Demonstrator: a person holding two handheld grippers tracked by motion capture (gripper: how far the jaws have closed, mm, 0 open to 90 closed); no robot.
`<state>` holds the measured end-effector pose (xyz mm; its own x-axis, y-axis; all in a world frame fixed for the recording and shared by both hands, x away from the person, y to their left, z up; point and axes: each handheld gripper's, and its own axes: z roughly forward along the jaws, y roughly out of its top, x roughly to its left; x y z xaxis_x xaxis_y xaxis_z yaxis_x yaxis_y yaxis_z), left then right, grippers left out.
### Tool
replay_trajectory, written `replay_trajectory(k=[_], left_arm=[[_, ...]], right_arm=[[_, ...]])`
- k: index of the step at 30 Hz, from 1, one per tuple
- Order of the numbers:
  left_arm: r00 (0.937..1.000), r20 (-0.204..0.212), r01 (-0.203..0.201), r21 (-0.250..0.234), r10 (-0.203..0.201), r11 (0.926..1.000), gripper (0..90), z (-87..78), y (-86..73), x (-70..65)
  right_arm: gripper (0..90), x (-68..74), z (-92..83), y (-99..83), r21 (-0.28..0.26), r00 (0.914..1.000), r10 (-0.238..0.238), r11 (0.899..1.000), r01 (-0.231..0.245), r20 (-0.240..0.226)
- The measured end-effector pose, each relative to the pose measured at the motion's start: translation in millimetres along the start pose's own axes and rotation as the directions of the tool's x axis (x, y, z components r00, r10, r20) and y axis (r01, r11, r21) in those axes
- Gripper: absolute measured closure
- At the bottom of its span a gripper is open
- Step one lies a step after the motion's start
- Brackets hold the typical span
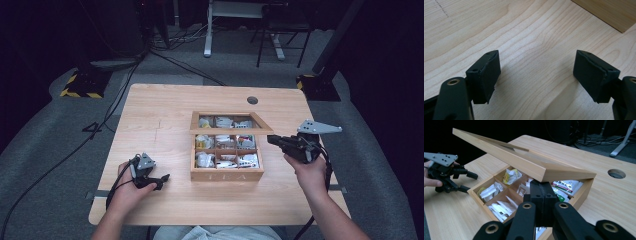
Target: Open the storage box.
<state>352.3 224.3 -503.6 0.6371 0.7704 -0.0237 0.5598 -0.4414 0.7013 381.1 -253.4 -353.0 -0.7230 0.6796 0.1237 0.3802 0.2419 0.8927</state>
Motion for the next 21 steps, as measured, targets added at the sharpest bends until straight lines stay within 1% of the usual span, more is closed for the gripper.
replay_trajectory(k=[4, 6, 7, 8, 10, 16, 17, 18, 19, 21], left_arm=[[0.9999, 0.007, -0.011, 0.003, 0.011, 0.9999, 21.0, 0.5, 0.7, 0.5], [1.0, 0.008, -0.005, 0.001, 0.005, 1.0, 20.9, 0.8, 0.8, 0.3], [1.0, 0.008, -0.006, 0.001, 0.006, 1.0, 20.9, 0.9, 0.9, 0.4], [0.9999, 0.0, -0.016, 0.005, 0.016, 0.9999, 20.8, 0.9, 1.5, 0.8], [0.9999, 0.007, -0.012, 0.007, 0.012, 0.9999, 20.7, 1.3, 1.9, 0.7], [0.9999, 0.012, -0.011, 0.007, 0.011, 0.9999, 19.2, 2.1, 2.3, 0.3], [0.9997, 0.014, -0.022, 0.009, 0.021, 0.9997, 18.8, 2.3, 2.7, 1.0], [0.9994, 0.025, -0.025, 0.012, 0.024, 0.9996, 18.7, 3.0, 3.4, 1.5], [0.9991, 0.023, -0.035, 0.014, 0.035, 0.9993, 18.6, 3.0, 3.9, 2.3], [0.999, 0.026, -0.035, 0.012, 0.035, 0.9993, 18.4, 3.5, 4.3, 2.6]], right_arm=[[90.0, -0.3, 3.6, 5.3, -0.001, 0.9999, -0.014, 1.0, 0.014, 0.0], [90.0, -0.3, 4.4, 6.3, -0.001, 0.9999, -0.017, 1.0, 0.017, 0.002], [90.0, -0.5, 5.6, 8.3, -0.007, 0.9998, -0.021, 1.0, 0.021, 0.005], [90.0, -0.8, 6.0, 9.4, -0.007, 0.9998, -0.021, 1.0, 0.021, 0.005], [90.0, -1.6, 6.8, 11.5, -0.011, 0.9996, -0.026, 1.0, 0.026, 0.007], [90.0, -3.2, 9.6, 17.5, -0.02, 0.9995, -0.029, 0.999, 0.029, 0.014], [90.0, -3.7, 10.7, 19.2, -0.025, 0.9995, -0.027, 0.999, 0.027, 0.014], [90.0, -4.0, 11.1, 19.9, -0.024, 0.9996, -0.026, 0.999, 0.026, 0.013], [90.0, -4.3, 11.6, 20.4, -0.026, 0.9996, -0.025, 0.999, 0.026, 0.011], [90.0, -4.7, 12.2, 20.8, -0.028, 0.9997, -0.024, 0.999, 0.025, 0.009]])
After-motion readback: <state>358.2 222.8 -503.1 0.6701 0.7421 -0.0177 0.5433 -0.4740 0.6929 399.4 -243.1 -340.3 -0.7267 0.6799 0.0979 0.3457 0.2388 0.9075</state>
